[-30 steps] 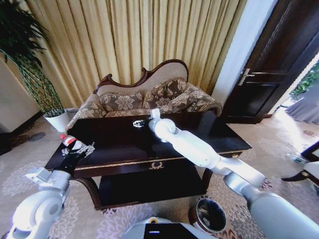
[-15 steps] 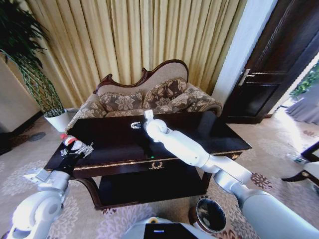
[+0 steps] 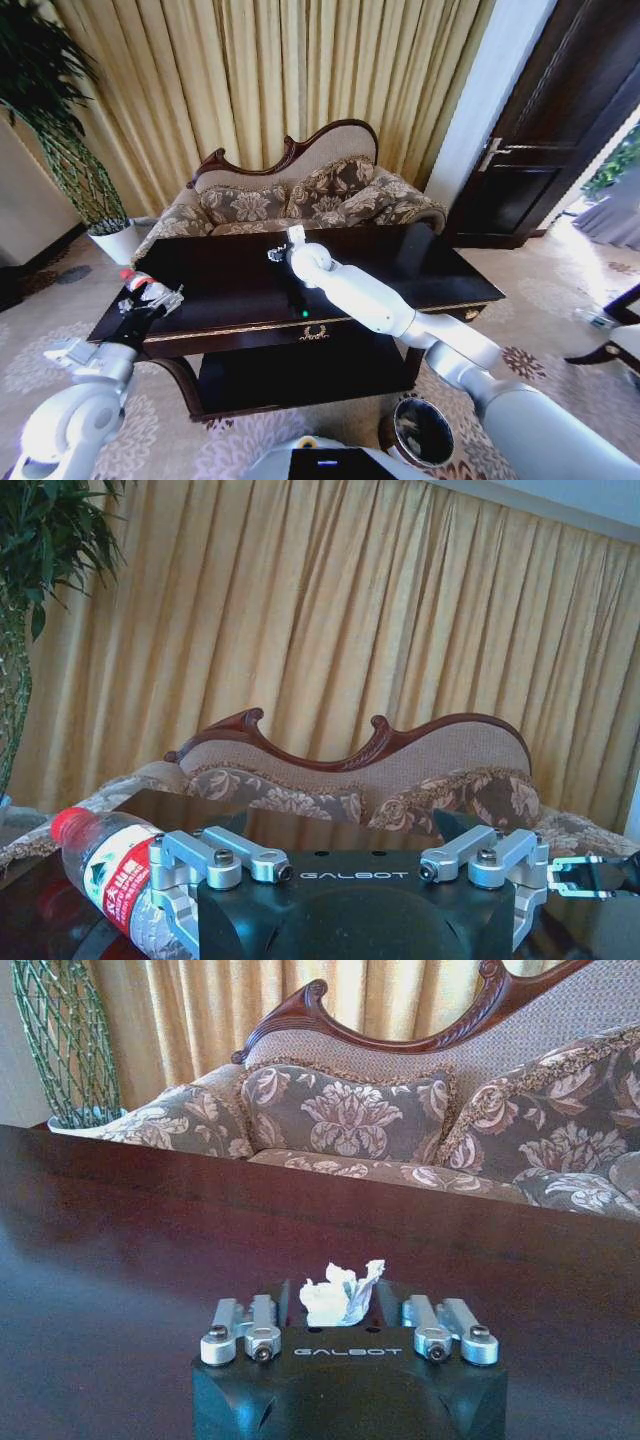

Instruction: Move to the front of the table and place the trash on the table into the trash bin.

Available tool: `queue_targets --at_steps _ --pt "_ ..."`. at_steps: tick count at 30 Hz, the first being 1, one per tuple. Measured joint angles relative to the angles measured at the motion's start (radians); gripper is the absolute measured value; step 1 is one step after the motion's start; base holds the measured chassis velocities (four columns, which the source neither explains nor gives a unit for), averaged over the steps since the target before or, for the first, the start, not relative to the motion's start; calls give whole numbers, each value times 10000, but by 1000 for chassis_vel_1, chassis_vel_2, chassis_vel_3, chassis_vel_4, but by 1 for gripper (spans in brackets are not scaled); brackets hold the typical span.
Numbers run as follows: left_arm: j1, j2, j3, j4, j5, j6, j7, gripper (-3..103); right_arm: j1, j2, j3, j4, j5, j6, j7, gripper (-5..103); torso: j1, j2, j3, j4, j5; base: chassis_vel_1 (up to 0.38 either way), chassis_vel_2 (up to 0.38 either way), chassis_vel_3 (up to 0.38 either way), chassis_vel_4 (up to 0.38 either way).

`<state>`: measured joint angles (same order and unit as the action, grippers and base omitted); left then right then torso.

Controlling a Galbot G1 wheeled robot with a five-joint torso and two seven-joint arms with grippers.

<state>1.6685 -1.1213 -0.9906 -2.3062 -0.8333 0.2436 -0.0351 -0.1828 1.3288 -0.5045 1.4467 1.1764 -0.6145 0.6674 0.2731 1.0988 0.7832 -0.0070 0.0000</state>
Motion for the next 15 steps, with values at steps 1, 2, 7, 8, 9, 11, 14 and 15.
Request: queue_targets --at_steps 1,2,7,8,9,11,14,15 --pt "0 0 0 0 0 0 0 100 0 0 0 0 0 0 0 50 0 0 0 0 0 0 0 0 0" --pt "-3 -5 6 9 0 -8 10 100 -6 -26 -17 0 -17 23 22 44 0 0 0 0 0 0 0 0 0" --pt "-50 8 12 42 -3 -25 65 100 -8 -49 -22 6 -50 90 109 23 0 0 0 -1 0 0 0 0 0" --pt "-50 8 12 42 -3 -25 65 100 -8 -49 -22 6 -50 90 109 23 0 0 0 -1 0 0 0 0 0" --pt "-55 11 13 47 -5 -26 70 100 -8 -49 -22 7 -52 93 111 23 -1 0 0 -1 0 0 0 0 0" --pt "-68 20 17 63 -9 -29 77 100 -8 -51 -22 30 -71 149 118 12 0 0 0 0 0 0 0 0 0" --pt "-90 20 27 88 -11 -31 78 100 -26 -24 70 104 -254 402 129 3 -1 0 1 -1 0 0 0 0 0" --pt "-90 20 27 88 -11 -31 78 100 -26 -24 70 104 -254 402 129 3 -1 0 1 -1 0 0 0 0 0"
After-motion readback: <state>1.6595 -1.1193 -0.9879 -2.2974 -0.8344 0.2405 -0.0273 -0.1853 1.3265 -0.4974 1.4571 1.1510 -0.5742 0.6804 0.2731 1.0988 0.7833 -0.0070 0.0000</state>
